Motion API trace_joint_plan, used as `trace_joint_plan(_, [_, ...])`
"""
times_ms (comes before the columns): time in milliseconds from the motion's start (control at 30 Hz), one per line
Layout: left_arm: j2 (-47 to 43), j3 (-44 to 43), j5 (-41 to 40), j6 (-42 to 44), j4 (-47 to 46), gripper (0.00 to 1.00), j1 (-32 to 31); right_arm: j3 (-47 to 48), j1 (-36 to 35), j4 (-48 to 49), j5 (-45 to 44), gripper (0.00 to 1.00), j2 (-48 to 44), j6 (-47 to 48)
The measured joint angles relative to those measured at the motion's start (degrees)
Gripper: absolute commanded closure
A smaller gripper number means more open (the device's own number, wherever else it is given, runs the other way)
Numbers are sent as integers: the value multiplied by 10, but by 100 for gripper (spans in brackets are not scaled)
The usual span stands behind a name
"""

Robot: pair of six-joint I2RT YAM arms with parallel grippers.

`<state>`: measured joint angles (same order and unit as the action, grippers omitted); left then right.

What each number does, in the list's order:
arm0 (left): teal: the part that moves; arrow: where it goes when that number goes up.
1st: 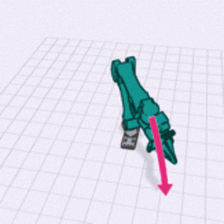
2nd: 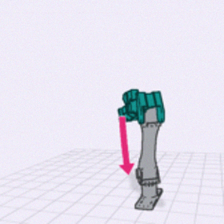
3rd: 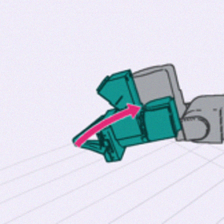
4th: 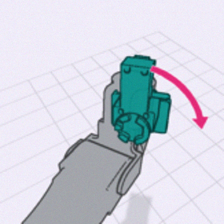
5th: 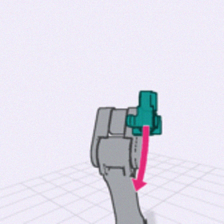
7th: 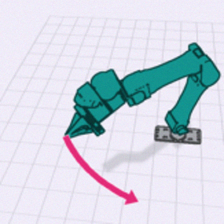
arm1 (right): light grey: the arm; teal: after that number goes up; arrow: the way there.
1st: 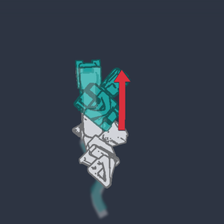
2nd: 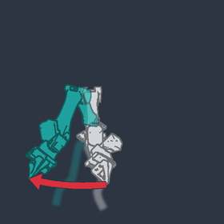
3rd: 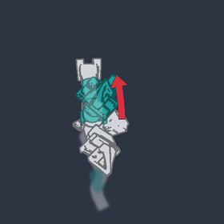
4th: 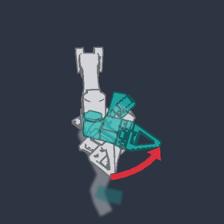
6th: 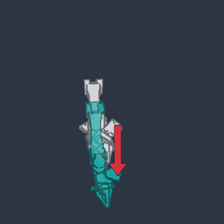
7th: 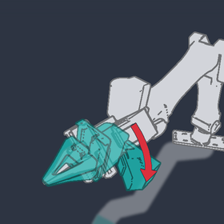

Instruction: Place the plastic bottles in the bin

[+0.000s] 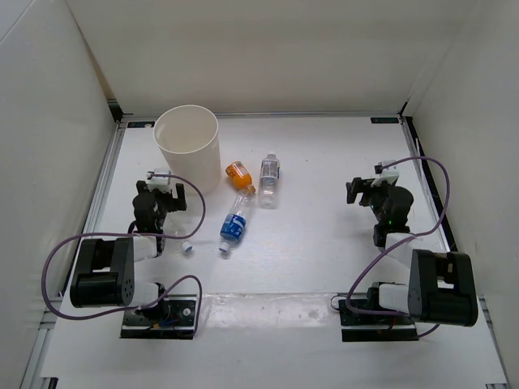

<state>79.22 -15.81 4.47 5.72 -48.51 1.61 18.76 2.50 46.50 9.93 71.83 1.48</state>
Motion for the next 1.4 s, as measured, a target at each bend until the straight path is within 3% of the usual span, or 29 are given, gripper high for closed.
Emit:
trace_joint_plan(600, [-9,-1,-2,-3,16,1,0,0,-16,0,-36,10,0,0])
trace_joint_plan(900, [-181,-130,-84,-26,276,1,0,2,-16,-1,-45,10,0,0])
trace_joint_plan(1100, [-285,-162,-111,-36,400,1,0,2,-19,0,-57,10,0,0])
trace_joint_plan(1200, [-322,-201,-194,-131,496,1,-3,2,-28,0,-70,10,0,0])
trace_joint_plan(1333, [-333,-342,-361,-372,780,1,19,2,-47,0,-88,10,0,1])
trace_joint_plan(1400, [-341,-380,-416,-465,865,1,47,2,-52,0,-98,10,0,0])
